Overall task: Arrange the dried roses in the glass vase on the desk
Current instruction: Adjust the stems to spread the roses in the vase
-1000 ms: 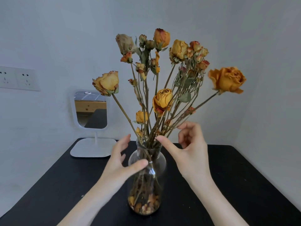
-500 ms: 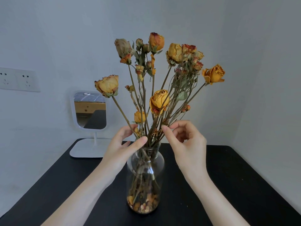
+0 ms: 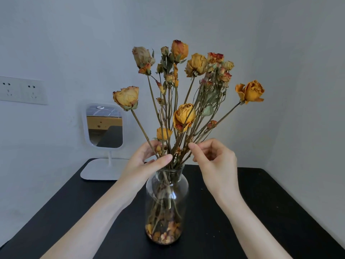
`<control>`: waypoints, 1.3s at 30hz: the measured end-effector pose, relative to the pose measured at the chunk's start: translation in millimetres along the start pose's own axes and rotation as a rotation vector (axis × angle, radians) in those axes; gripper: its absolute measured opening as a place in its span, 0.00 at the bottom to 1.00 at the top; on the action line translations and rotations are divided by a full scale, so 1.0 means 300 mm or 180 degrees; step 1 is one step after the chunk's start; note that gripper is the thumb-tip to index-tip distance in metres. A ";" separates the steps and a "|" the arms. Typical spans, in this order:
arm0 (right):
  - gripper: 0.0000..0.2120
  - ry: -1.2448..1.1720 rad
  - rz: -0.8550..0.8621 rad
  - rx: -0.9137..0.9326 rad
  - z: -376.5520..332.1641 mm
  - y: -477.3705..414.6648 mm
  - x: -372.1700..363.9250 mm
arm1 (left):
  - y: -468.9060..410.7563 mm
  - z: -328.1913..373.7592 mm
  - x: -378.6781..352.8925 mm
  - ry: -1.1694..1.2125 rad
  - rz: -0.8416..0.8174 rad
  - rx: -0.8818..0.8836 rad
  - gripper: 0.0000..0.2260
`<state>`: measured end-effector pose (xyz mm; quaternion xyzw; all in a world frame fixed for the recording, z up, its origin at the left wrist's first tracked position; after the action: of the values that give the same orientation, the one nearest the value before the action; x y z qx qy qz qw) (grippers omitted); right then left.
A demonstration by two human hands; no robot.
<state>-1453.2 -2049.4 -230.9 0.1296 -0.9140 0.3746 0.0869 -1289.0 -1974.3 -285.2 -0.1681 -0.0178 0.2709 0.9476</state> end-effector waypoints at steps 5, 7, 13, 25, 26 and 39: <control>0.09 -0.0171 -0.0192 -0.0030 0.033 0.030 -0.014 | 0.042 -0.050 0.009 -0.0075 -0.0092 0.0072 0.34; 0.16 -0.0155 -0.0313 -0.0141 0.067 0.048 -0.035 | 0.070 -0.092 0.021 -0.0107 -0.0157 0.0200 0.35; 0.25 0.0076 -0.1090 -0.0369 0.122 0.070 -0.164 | 0.023 -0.029 0.017 0.0332 -0.0348 0.0197 0.39; 0.23 0.0204 -0.1111 -0.0332 0.112 0.059 -0.152 | -0.035 -0.010 0.001 0.0034 -0.0367 -0.0014 0.26; 0.23 0.0195 -0.1150 -0.0345 0.115 0.061 -0.155 | -0.030 -0.021 0.001 -0.0024 -0.0405 0.0025 0.29; 0.25 -0.0092 -0.1742 -0.0541 0.193 0.121 -0.276 | 0.136 -0.316 -0.056 0.0110 -0.1027 0.0309 0.49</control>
<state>-1389.1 -2051.1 -316.9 0.3690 -0.8743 0.2574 0.1822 -1312.1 -1979.9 -387.0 -0.1218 -0.0152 0.1129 0.9860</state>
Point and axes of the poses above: each hand's wrist, its own y-axis away from the middle knuckle, its own x-axis out of the back of the hand, z = x × y, the point moved 10 cm from there along -y, towards the middle knuckle, and after that the axes turned 7 degrees about y, right-handed, at the moved point
